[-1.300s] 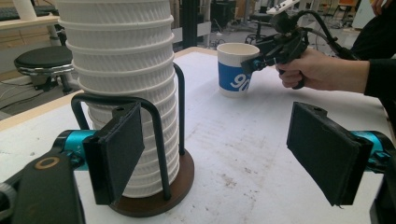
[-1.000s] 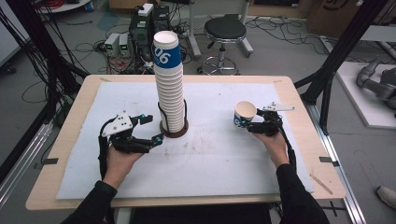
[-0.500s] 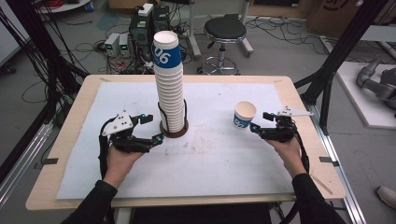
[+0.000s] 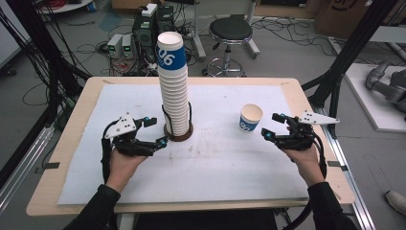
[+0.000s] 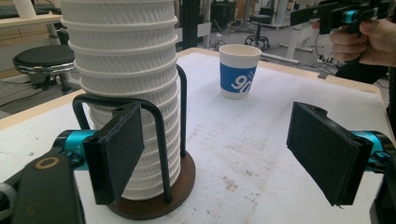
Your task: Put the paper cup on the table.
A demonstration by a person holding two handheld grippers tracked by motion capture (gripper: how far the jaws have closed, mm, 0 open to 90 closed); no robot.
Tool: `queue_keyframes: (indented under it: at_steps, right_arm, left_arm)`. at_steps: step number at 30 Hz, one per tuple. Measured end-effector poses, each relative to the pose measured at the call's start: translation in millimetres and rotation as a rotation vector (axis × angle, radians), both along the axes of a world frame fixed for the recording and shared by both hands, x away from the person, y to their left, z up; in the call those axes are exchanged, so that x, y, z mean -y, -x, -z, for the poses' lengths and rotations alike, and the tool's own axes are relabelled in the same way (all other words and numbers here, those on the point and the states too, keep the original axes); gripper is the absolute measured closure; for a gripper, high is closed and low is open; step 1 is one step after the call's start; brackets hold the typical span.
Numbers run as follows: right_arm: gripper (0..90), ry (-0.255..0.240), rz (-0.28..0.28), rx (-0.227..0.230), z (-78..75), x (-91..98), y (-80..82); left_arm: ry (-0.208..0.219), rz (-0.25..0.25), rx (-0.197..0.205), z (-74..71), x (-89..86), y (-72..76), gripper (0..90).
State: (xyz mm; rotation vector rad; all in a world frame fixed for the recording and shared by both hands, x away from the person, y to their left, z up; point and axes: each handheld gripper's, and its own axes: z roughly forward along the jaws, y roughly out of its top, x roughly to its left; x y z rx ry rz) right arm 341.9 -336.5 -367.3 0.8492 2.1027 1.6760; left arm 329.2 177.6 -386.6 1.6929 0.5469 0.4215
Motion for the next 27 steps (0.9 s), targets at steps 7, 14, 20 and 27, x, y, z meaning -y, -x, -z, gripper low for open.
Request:
queue_keyframes:
  at_steps: [7,14,20,27]
  right_arm:
    - [14.3,-0.030,-0.046,0.046,-12.0,-8.0,6.5]
    - [14.3,-0.038,-0.062,0.067,-17.9,-15.2,7.6]
    - [14.6,-0.036,-0.061,0.077,-20.9,-16.4,8.5]
    - [14.6,-0.039,-0.073,0.078,-22.2,-15.8,9.0]
  left_arm:
    - [0.011,-0.006,0.013,-3.4,-3.0,0.3,19.0]
    - [0.014,-0.007,0.029,-9.0,-4.5,1.6,18.9]
    - [0.009,-0.001,0.025,-10.4,-4.5,1.6,19.0]
    - [0.020,0.021,0.027,-17.1,-3.7,5.4,19.0]
